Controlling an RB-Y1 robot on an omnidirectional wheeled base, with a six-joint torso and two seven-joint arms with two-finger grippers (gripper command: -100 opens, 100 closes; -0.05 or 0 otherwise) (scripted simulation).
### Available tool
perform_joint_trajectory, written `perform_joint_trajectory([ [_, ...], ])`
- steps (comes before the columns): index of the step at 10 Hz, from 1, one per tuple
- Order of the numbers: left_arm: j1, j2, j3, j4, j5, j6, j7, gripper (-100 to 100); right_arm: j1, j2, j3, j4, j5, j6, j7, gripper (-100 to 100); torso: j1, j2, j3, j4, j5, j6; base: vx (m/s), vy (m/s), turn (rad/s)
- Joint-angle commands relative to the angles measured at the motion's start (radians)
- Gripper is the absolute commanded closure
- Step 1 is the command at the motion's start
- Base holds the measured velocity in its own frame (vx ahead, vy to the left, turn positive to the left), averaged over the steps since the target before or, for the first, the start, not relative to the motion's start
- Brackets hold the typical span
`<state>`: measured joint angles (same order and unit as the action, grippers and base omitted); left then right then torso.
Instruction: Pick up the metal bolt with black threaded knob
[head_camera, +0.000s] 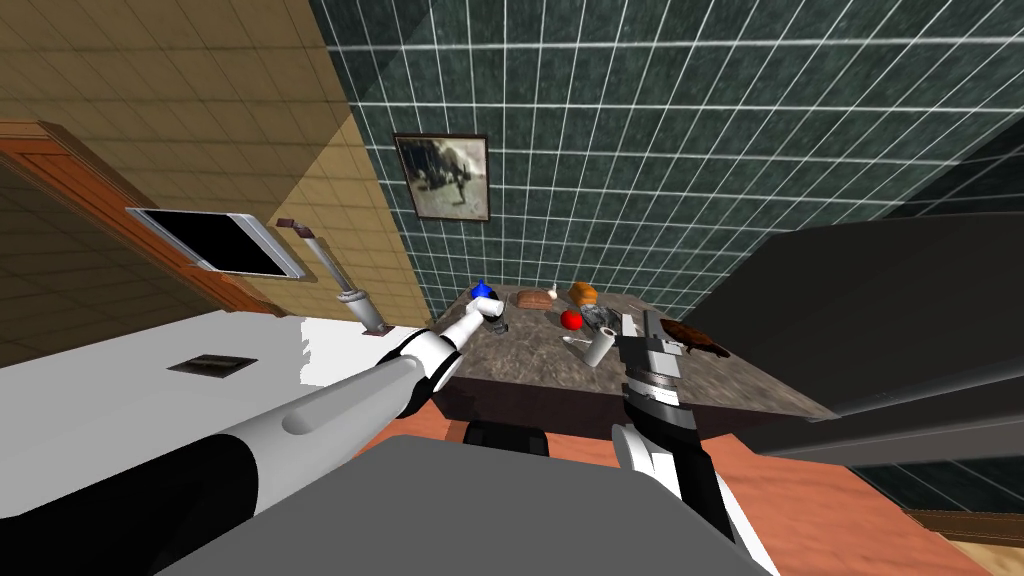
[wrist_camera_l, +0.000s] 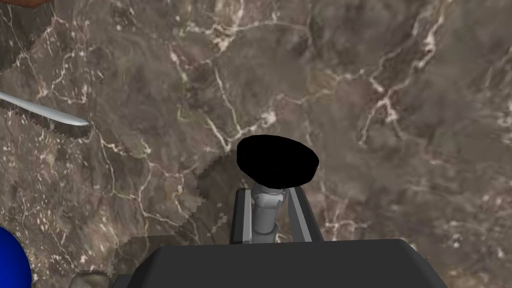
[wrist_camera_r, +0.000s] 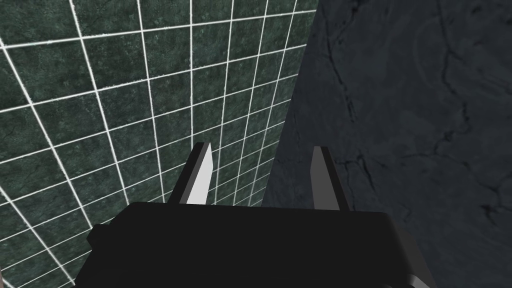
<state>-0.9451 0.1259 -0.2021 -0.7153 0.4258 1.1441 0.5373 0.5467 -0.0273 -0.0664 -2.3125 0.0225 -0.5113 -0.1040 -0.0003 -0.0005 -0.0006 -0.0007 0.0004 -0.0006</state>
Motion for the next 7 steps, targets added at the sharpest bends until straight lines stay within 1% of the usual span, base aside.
perform_joint_trajectory([
  [1,0.000,0.000,0.000,0.000,0.000,0.000,0.000,100,0.000,0.000,0.000,0.000,0.000,0.000,0.000,0,0.000,0.000,0.000,0.000,0.000,0.000,0.000,0.000,0.000],
  [3,0.000,0.000,0.000,0.000,0.000,0.000,0.000,100,0.000,0.000,0.000,0.000,0.000,0.000,0.000,0,0.000,0.000,0.000,0.000,0.000,0.000,0.000,0.000,0.000],
  [4,0.000,0.000,0.000,0.000,0.000,0.000,0.000,0,0.000,0.000,0.000,0.000,0.000,0.000,0.000,0,0.000,0.000,0.000,0.000,0.000,0.000,0.000,0.000,0.000],
  [5,-0.013,0.025,0.023,-0.004,0.018,0.026,-0.035,100,0.000,0.000,0.000,0.000,0.000,0.000,0.000,0,0.000,0.000,0.000,0.000,0.000,0.000,-0.026,-0.041,0.038],
  [7,-0.029,0.046,0.043,0.004,0.034,0.043,-0.067,100,0.000,0.000,0.000,0.000,0.000,0.000,0.000,0,-0.004,0.004,0.002,0.001,-0.001,-0.001,-0.056,-0.089,0.059],
])
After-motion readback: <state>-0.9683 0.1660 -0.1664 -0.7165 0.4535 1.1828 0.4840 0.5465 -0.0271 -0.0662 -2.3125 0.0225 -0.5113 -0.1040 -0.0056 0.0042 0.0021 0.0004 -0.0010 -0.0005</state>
